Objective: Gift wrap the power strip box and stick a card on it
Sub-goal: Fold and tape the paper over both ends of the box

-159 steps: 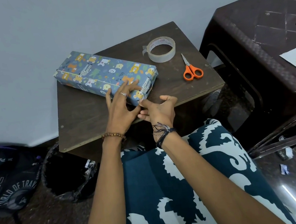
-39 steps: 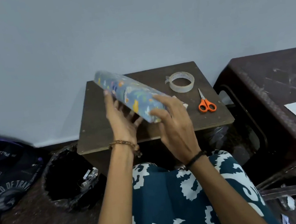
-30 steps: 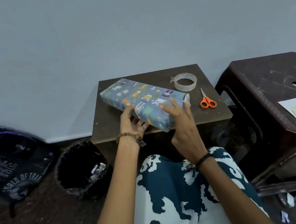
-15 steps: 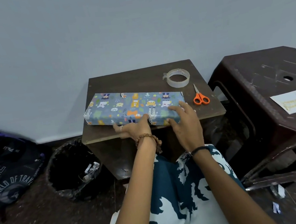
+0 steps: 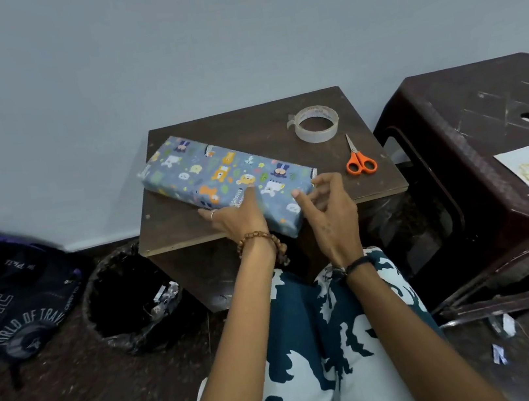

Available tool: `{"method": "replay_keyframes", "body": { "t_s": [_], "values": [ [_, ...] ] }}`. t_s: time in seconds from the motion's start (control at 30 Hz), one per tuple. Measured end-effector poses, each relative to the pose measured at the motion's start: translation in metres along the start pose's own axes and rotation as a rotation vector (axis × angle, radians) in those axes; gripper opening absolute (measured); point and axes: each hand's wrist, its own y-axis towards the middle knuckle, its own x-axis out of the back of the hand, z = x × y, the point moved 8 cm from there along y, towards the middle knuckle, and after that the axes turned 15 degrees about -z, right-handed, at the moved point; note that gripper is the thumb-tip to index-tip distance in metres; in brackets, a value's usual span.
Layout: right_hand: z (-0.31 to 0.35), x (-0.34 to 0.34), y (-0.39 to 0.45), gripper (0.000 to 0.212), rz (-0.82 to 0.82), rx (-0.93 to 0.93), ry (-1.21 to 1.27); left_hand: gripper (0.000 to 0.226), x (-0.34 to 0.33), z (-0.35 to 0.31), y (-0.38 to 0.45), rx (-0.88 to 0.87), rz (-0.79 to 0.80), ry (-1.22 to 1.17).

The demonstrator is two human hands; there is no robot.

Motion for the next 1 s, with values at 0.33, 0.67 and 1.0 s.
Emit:
{"method": "replay_keyframes", "body": {
  "t_s": [0.33, 0.67, 1.0],
  "values": [
    [-0.003, 0.005, -0.004, 0.013, 0.004, 0.008, 0.014, 0.081, 0.008, 0.018, -0.020, -0.017, 0.103, 0.126],
    [-0.017, -0.009, -0.014, 0.023, 0.230, -0.467, 0.438, 0.036, 0.029, -0.018, 0.030, 0.033, 0.434, 0.059],
    [-0.021, -0.008, -0.011, 0.045, 0.278, -0.715, 0.665, 0.067, 0.025, -0.059, -0.003, -0.193, 0.886, 0.264]
  ]
}}
